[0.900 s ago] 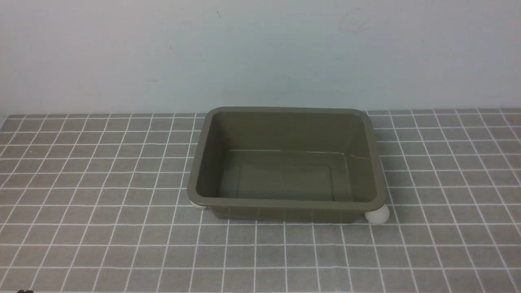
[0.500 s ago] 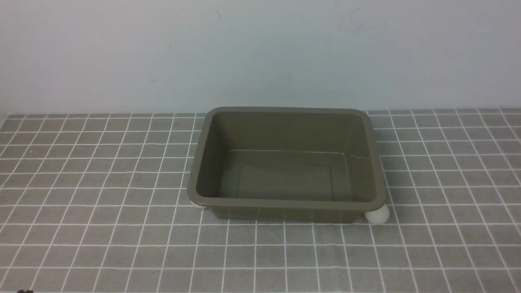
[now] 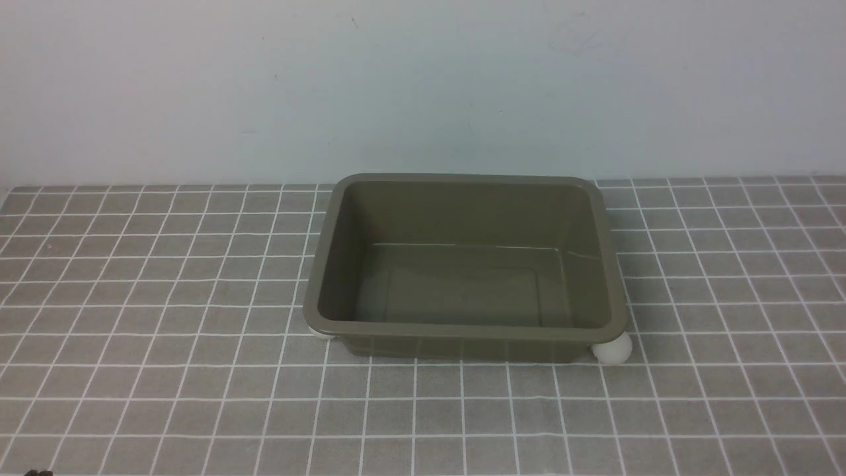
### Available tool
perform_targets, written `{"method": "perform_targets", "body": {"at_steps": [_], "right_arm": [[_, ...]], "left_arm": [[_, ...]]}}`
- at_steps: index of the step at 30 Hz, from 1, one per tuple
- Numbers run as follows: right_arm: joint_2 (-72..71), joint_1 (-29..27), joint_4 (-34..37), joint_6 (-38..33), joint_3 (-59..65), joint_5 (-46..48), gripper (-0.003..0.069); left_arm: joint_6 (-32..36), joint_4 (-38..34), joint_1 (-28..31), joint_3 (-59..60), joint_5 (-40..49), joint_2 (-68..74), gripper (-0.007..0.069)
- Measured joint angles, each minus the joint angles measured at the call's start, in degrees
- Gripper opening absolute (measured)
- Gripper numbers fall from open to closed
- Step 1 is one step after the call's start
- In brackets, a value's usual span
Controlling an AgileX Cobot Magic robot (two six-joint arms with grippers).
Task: Put the table tennis balls into the box on the grey coffee tablecloth.
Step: 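Reach for and grasp a ping pong ball on the table beside the basket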
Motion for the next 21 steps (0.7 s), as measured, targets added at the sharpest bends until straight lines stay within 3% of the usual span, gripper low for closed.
{"method": "perform_targets", "body": {"at_steps": [3,9,11,14,17,19,21], "right_arm": [[0.0,0.0,-0.06,0.0,0.0,0.0,-0.0013],[0.0,0.0,1.92,0.94,0.19,-1.3,-0.0013],[0.0,0.0,6.79,3.64,0.47,-4.31,-0.0013],[0.0,0.0,20.32,10.18,0.47,-12.88,-0.0013],[0.0,0.0,29.08,12.9,0.47,-17.89,-0.0013],[0.0,0.0,31.26,13.13,0.47,-19.37,-0.0013],[0.0,0.0,33.26,13.25,0.47,-21.91,-0.0013]], "left_arm": [[-2.48,-3.35,0.0,0.19,-4.84,0.0,-0.0005],[-9.12,-17.05,0.0,0.28,-19.33,0.0,-0.0005],[-11.52,-21.94,0.0,0.28,-26.09,0.0,-0.0005],[-16.4,-26.23,0.0,-0.98,-34.2,0.0,-0.0005],[-18.12,-25.59,0.0,-8.12,-28.44,0.44,-0.0005],[-18.12,-24.59,0.0,-11.5,-23.36,1.49,-0.0005],[-17.88,-22.86,0.0,-19.39,-10.94,6.57,-0.0005]]}}
